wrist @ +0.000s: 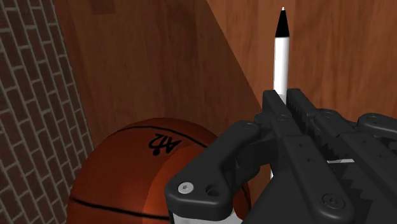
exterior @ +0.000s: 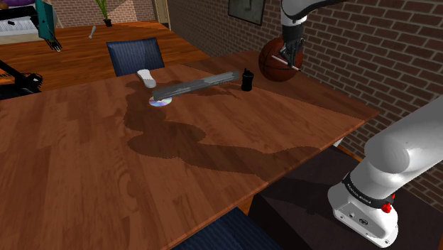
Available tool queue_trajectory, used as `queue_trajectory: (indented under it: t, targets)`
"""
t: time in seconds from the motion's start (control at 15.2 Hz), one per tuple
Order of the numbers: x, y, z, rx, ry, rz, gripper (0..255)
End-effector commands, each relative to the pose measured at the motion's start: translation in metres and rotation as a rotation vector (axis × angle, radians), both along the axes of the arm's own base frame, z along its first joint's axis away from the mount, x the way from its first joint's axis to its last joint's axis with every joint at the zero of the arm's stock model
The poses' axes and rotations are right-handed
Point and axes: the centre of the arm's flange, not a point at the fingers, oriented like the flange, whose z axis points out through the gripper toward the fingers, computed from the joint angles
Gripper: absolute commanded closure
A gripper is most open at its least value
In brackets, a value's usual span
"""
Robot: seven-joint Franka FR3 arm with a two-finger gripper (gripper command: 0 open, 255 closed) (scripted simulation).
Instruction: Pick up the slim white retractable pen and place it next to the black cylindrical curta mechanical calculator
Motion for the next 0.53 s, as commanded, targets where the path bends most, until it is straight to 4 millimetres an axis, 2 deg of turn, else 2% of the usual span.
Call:
queue_trajectory:
  t: [0.0,0.46]
  targets:
    - [-0.001,-0.001,-0.01,0.0,0.0,0.001,255]
    - [-0.001,-0.001,-0.047,0.0,0.0,0.001,255]
